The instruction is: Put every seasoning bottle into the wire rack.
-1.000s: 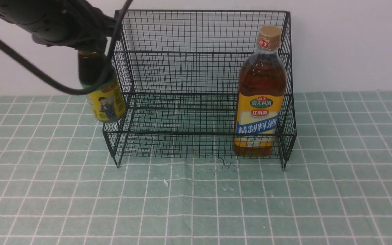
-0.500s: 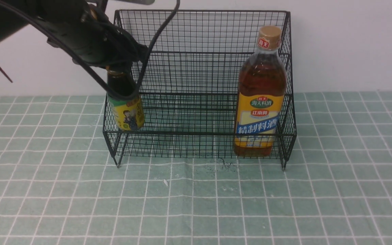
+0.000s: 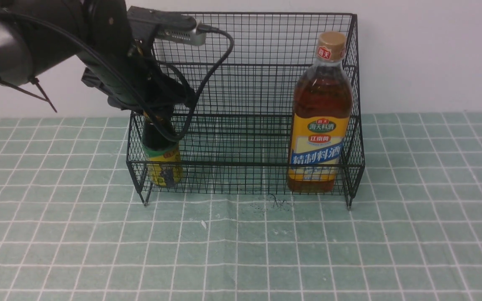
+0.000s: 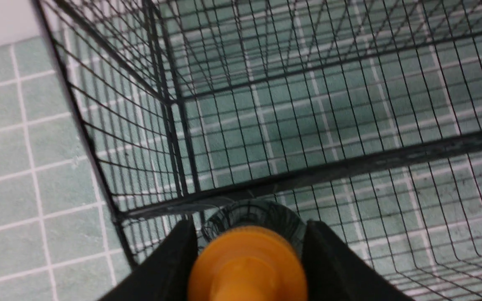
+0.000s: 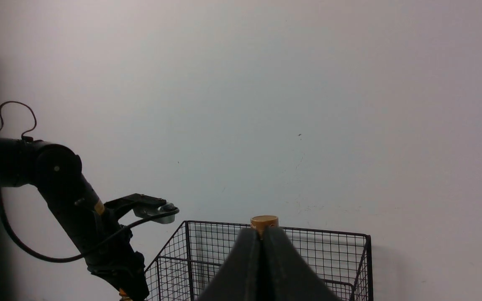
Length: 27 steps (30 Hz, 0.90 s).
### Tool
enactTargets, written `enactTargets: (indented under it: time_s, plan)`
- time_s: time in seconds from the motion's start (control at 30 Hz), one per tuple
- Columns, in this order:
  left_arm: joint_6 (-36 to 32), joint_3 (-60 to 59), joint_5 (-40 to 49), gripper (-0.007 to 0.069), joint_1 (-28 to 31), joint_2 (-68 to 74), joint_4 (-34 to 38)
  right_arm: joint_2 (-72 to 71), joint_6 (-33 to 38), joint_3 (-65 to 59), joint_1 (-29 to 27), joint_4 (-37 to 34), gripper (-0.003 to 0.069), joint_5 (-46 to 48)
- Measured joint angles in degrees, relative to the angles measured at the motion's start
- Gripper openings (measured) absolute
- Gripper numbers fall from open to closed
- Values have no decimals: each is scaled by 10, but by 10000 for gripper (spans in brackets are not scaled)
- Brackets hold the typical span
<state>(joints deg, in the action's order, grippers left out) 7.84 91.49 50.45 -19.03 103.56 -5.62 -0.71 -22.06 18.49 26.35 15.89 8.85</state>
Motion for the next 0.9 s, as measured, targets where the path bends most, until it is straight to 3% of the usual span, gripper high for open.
enactTargets:
  time_s: [0.13,0.27,0.4,0.57,0.67,0.77,0.9]
  plan:
    - [-1,0,0,328,-9,-3,-1,0,0,0,0,0,-15,0]
    - [-1,1,6,416,-12,-27,-1,0,1,0,0,0,-15,0]
    - [-1,1,23,421,-12,-52,-7,0,1,0,0,0,-15,0]
    - [-10,1,71,318,-12,-127,-30,0,1,0,0,0,-15,0]
    - [-16,1,143,136,-12,-215,-44,0,1,0,0,0,-15,0]
    - [-16,-9,171,32,-12,-300,-35,0,1,0,0,0,-15,0]
    - [-16,-51,163,-3,-12,-396,-13,0,1,0,0,0,-15,0]
